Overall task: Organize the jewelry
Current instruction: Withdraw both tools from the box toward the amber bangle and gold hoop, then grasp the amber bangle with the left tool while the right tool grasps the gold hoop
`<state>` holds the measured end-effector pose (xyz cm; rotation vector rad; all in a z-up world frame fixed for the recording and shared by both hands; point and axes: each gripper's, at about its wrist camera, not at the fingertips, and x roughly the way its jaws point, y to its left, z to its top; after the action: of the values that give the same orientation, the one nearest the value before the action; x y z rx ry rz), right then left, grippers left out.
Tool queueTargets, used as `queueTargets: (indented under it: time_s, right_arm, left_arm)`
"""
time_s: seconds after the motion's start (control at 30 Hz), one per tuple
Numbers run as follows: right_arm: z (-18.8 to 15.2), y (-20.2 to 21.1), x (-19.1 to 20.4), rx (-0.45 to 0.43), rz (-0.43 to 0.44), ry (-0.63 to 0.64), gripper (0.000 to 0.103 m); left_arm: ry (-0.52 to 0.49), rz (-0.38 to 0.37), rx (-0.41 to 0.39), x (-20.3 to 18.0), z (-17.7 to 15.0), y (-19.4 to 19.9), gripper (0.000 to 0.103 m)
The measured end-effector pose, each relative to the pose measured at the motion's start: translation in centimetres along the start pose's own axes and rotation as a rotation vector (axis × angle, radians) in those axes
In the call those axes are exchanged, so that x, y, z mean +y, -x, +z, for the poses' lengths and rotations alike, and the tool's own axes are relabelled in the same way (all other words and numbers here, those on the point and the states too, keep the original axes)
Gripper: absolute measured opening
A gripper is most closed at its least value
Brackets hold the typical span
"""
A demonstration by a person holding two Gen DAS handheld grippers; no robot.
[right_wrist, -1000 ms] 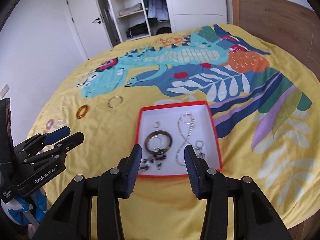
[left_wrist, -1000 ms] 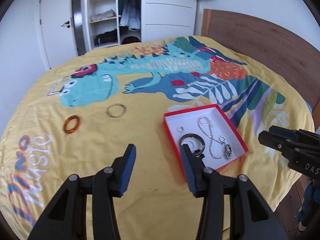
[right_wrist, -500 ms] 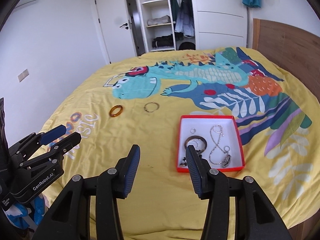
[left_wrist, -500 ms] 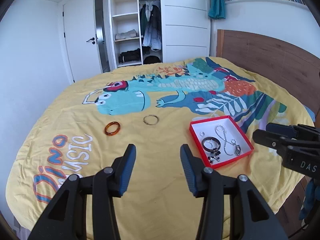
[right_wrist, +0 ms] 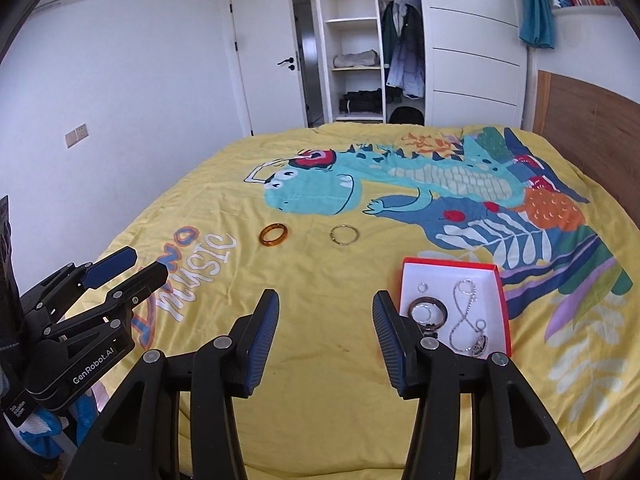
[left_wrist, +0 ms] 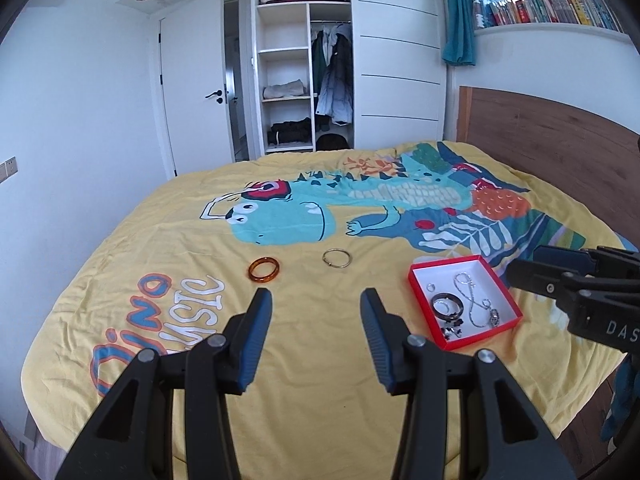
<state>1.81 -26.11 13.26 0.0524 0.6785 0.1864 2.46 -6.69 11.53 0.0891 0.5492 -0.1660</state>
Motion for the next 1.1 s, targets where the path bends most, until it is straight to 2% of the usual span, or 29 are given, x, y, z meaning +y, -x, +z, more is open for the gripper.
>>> queueTargets:
  time_s: [0.23, 0.47, 0.63, 0.8, 0.93, 1.1]
  right_arm:
    - [1.1, -3.3, 0.7, 0.025, 0.015, 0.017, 0.049]
    - [2.6, -9.2, 0.1, 0.061, 0.038, 0.013, 0.049]
    - [3.7, -15.6, -1.4, 0.093, 0.039, -0.031, 0.049]
    - [5.1, -23.3, -2.6, 0.092, 0.011, -0.04, 0.049]
    - [5.4, -29.5, -3.4, 0.09, -0.005, -0.057, 0.049]
    - [6.1, -37.0, -4.7, 0.138, -0.022, -0.076, 0.049]
  left_arm:
    - [0.009, 0.05, 0.063, 1.8, 0.0, -3.7, 0.044]
    - [0.057, 0.102, 0.135, 5.6, -0.2, -10.4, 0.051]
    - [0.112, 0.126, 0.202, 9.2, -0.9, -17.3, 0.051]
    - [0.117, 0.175, 0.19, 12.0, -0.9, -23.8, 0.051]
    - [0.139, 0.199, 0.213, 14.1, -0.3, -29.9, 0.051]
    - [0.148, 0.189, 0.296, 15.6, 0.3, -37.6, 0.051]
